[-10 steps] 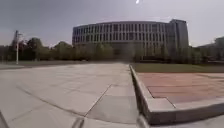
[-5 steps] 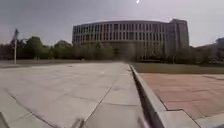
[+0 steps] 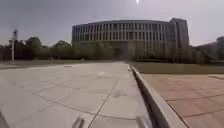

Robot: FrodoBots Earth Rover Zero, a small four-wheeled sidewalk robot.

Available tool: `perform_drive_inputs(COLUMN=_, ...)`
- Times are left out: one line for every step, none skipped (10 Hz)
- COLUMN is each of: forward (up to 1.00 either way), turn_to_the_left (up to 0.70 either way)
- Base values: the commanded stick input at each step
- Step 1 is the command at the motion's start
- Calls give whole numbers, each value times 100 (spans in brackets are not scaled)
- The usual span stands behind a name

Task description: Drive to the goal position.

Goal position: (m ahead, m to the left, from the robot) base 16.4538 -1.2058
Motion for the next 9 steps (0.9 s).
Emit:
perform_drive_inputs(forward=70, turn_to_the_left=0)
perform_drive_inputs(forward=70, turn_to_the_left=0)
perform_drive_inputs(forward=70, turn_to_the_left=0)
perform_drive_inputs(forward=70, turn_to_the_left=0)
perform_drive_inputs(forward=70, turn_to_the_left=0)
perform_drive_inputs(forward=70, turn_to_the_left=0)
perform_drive_inputs(forward=70, turn_to_the_left=0)
perform_drive_inputs(forward=70, turn_to_the_left=0)
perform_drive_inputs(forward=70, turn_to_the_left=0)
